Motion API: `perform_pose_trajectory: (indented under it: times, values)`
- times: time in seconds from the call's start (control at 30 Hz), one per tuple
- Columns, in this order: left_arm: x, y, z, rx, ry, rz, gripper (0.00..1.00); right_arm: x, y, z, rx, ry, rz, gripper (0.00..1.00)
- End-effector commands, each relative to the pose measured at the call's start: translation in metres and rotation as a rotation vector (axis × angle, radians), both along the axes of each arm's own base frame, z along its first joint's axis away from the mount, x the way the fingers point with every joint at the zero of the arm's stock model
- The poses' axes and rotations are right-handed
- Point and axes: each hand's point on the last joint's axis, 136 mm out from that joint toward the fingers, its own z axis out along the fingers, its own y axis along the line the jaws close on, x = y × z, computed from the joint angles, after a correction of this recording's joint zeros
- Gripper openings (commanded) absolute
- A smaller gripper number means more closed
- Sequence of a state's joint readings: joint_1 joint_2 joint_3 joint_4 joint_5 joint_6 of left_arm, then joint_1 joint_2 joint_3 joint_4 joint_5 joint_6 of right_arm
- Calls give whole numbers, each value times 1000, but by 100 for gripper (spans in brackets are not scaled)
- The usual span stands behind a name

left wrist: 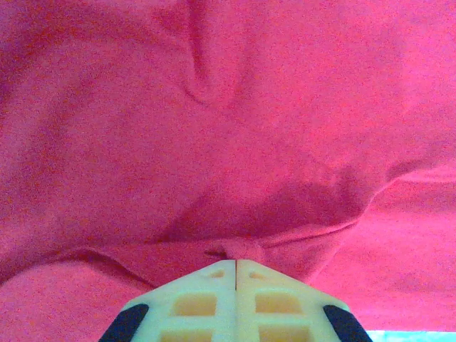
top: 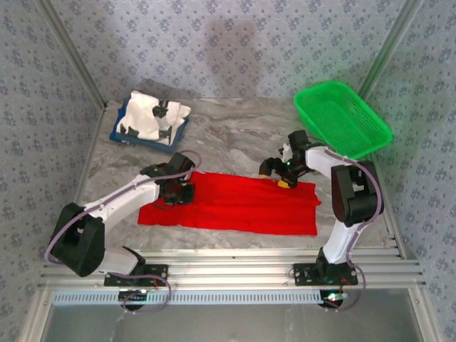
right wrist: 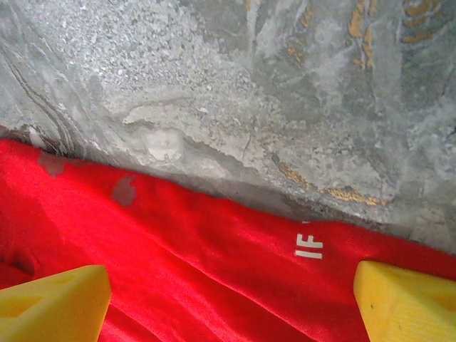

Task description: Fold and stack the t-shirts

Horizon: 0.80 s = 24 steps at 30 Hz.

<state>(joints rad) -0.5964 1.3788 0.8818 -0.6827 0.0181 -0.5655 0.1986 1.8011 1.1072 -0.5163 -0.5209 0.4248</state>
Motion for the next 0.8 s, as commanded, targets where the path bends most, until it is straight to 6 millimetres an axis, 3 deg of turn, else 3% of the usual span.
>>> perform_pose_trajectory:
  times: [0.0,0.5,0.77]
  values:
    - [-20,0,-3,-12,48,33,0,5,2,3,17,1,13,91]
    - [-60,-13,-14,-11,102,71,0,6,5,2,25,9,29,91]
    - [-69,-18,-19,-10,104,80,0,8,6,1,28,12,41,91]
